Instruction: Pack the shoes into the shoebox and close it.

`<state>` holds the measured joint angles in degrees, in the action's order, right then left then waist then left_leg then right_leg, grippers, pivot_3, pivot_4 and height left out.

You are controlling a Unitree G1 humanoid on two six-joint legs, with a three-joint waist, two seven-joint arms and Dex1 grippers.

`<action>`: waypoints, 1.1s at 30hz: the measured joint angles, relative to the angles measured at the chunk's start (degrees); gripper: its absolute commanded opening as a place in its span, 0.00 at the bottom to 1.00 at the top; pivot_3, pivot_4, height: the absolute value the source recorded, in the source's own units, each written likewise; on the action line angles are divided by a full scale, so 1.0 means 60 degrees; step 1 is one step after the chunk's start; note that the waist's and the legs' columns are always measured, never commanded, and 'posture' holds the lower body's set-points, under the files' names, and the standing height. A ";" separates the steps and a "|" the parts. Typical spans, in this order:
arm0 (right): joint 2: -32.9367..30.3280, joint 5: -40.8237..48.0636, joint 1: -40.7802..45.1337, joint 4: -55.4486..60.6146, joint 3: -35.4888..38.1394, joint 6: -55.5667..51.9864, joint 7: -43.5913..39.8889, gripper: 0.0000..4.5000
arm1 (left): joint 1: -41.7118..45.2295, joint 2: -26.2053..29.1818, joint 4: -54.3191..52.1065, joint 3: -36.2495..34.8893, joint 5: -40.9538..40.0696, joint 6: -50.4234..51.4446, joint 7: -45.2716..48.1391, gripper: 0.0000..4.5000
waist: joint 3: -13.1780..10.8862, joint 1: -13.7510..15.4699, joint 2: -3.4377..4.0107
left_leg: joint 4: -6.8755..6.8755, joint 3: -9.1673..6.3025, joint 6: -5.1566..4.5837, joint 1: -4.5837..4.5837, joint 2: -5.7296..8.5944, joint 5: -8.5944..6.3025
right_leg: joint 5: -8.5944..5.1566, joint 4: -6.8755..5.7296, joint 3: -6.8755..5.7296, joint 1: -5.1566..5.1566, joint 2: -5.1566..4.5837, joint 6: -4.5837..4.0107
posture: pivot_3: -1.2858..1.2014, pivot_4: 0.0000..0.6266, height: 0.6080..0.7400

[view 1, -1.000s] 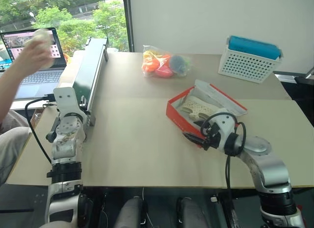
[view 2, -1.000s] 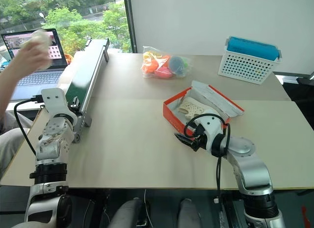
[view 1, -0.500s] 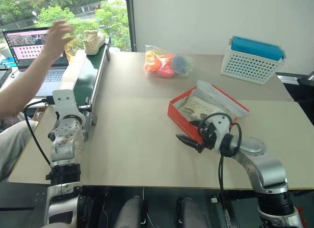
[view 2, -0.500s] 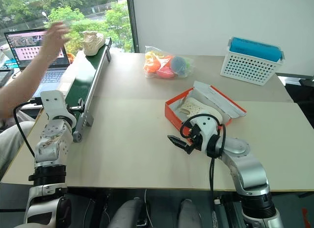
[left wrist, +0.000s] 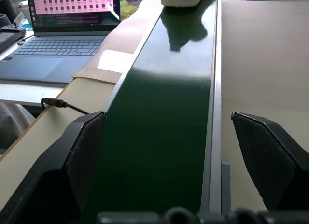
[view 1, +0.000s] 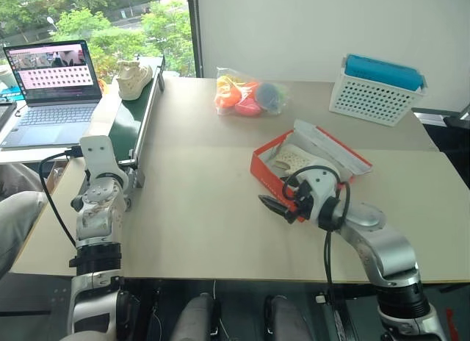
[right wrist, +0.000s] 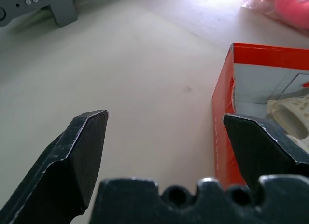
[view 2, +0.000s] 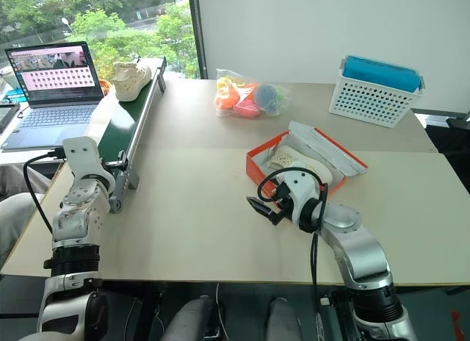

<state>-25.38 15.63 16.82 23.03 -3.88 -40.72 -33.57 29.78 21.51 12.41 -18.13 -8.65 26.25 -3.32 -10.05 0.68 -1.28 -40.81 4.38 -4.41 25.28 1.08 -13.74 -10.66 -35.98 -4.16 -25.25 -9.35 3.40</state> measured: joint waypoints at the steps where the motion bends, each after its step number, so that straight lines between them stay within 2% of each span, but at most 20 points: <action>1: 0.0003 0.0008 0.0000 0.0000 -0.0008 -0.0002 0.0007 1.00 | 0.0012 0.0023 0.0052 0.0000 0.0000 -0.0001 0.0035 1.00 | 0.0000 0.0000 0.0000 | 0.0000 0.0000 -0.0001 0.0000 0.0000 0.0001 | 0.0000 0.0000 0.0000 0.0000 0.0000 0.0000 | 0.52 0.24 0.69; 16: 0.0399 0.0143 0.0024 0.0026 -0.0197 -0.0192 0.0475 1.00 | 0.0834 0.1241 0.1879 -0.0297 -0.0098 -0.0001 0.0945 1.00 | 0.0004 -0.0011 -0.0012 | 0.0000 0.0000 -0.0007 0.0000 0.0001 0.0006 | 0.0000 0.0000 -0.0001 -0.0002 0.0002 0.0000 | 0.52 0.24 0.69; 33: 0.0458 0.0240 0.0085 0.0027 -0.0296 -0.0195 0.0921 1.00 | 0.1305 0.1292 0.2703 -0.0542 -0.0217 -0.0243 0.1302 1.00 | 0.0007 -0.0021 -0.0020 | 0.0000 0.0000 0.0003 0.0000 0.0001 0.0003 | 0.0000 -0.0003 -0.0001 -0.0002 0.0002 0.0000 | 0.52 0.24 0.69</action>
<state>-22.63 17.07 17.33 23.19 -5.65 -41.89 -28.04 37.60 29.27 28.63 -21.38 -9.95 24.80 4.49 -10.01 0.55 -1.40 -40.80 4.38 -4.39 25.28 1.08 -13.72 -10.66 -36.00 -4.16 -25.26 -9.34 3.40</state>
